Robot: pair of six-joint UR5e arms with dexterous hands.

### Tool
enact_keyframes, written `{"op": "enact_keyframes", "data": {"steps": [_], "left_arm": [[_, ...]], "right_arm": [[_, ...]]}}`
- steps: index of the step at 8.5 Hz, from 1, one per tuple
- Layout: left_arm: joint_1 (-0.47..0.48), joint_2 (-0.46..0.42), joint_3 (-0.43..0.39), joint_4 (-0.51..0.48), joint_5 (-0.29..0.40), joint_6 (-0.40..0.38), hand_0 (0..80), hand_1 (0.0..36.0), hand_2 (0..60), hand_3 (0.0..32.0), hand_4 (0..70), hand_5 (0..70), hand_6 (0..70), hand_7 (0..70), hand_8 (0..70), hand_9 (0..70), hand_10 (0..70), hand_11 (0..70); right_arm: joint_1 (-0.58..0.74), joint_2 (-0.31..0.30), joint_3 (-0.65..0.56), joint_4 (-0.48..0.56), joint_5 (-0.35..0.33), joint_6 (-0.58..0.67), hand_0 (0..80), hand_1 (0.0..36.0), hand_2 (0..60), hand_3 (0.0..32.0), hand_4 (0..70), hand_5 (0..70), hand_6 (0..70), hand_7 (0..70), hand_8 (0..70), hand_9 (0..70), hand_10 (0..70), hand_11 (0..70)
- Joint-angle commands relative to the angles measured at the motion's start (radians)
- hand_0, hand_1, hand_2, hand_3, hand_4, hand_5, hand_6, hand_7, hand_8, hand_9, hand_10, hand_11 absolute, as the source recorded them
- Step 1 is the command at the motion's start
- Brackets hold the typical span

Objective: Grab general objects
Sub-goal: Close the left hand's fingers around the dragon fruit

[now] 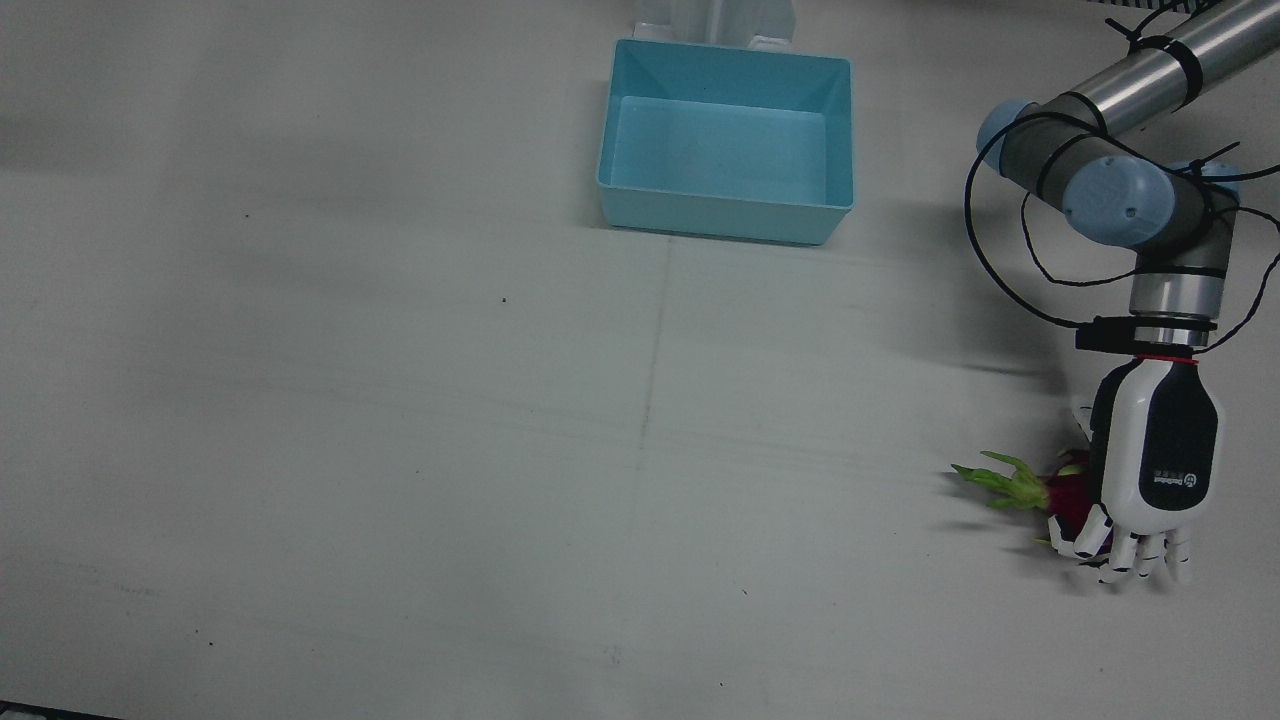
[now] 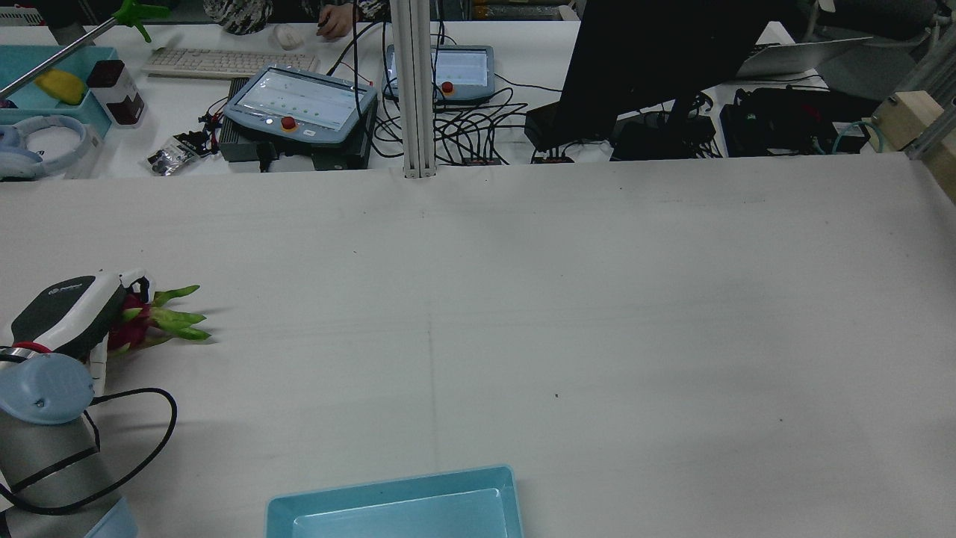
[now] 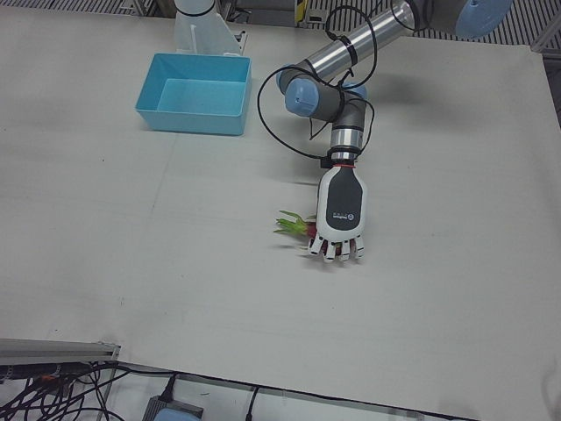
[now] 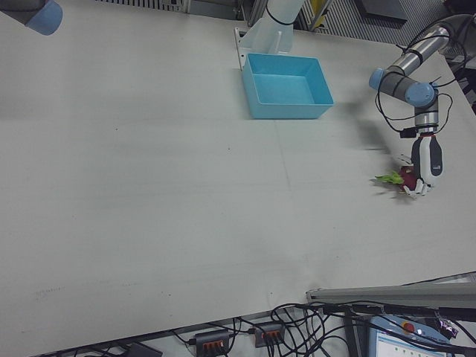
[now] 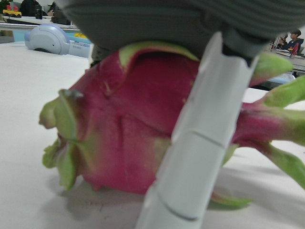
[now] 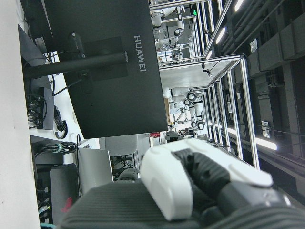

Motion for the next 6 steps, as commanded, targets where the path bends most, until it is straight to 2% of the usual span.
{"op": "enact_keyframes", "data": {"steps": [1,2,3,4,5,6], "left_arm": [[-0.001,-0.003,-0.006,0.026,-0.005,0.000,80.0,36.0,22.4,7.6,6.3,70.0,32.5,70.0,43.2,47.1,34.7,52.3],[-0.005,-0.004,-0.015,0.035,-0.002,-0.002,80.0,36.0,29.9,0.0,10.8,70.0,40.7,70.0,49.6,56.2,41.0,60.4],[-0.014,-0.004,-0.060,0.059,0.006,-0.010,80.0,36.0,34.9,0.0,15.2,70.0,47.5,70.0,54.9,63.5,45.8,67.2],[-0.016,-0.004,-0.152,0.102,0.023,-0.011,80.0,36.0,50.6,0.0,20.1,70.0,54.5,70.0,60.7,70.0,51.5,70.0],[-0.033,-0.006,-0.218,0.099,0.125,-0.014,80.0,36.0,60.0,0.0,22.3,70.0,57.3,70.0,63.1,70.0,53.8,70.0],[-0.090,-0.018,-0.220,0.002,0.321,-0.014,80.0,36.0,60.0,0.0,25.9,70.0,61.1,70.0,65.5,70.0,54.9,70.0]], "right_arm": [[0.000,0.000,0.001,-0.001,0.000,0.000,0.0,0.0,0.0,0.0,0.0,0.0,0.0,0.0,0.0,0.0,0.0,0.0],[0.000,0.000,0.001,-0.002,0.000,0.000,0.0,0.0,0.0,0.0,0.0,0.0,0.0,0.0,0.0,0.0,0.0,0.0],[0.000,0.000,0.001,-0.002,-0.002,0.000,0.0,0.0,0.0,0.0,0.0,0.0,0.0,0.0,0.0,0.0,0.0,0.0],[0.000,0.000,0.001,-0.002,-0.002,0.000,0.0,0.0,0.0,0.0,0.0,0.0,0.0,0.0,0.0,0.0,0.0,0.0],[0.000,0.000,0.001,-0.002,-0.002,0.000,0.0,0.0,0.0,0.0,0.0,0.0,0.0,0.0,0.0,0.0,0.0,0.0],[0.000,0.000,0.001,-0.002,0.000,0.000,0.0,0.0,0.0,0.0,0.0,0.0,0.0,0.0,0.0,0.0,0.0,0.0]]}}
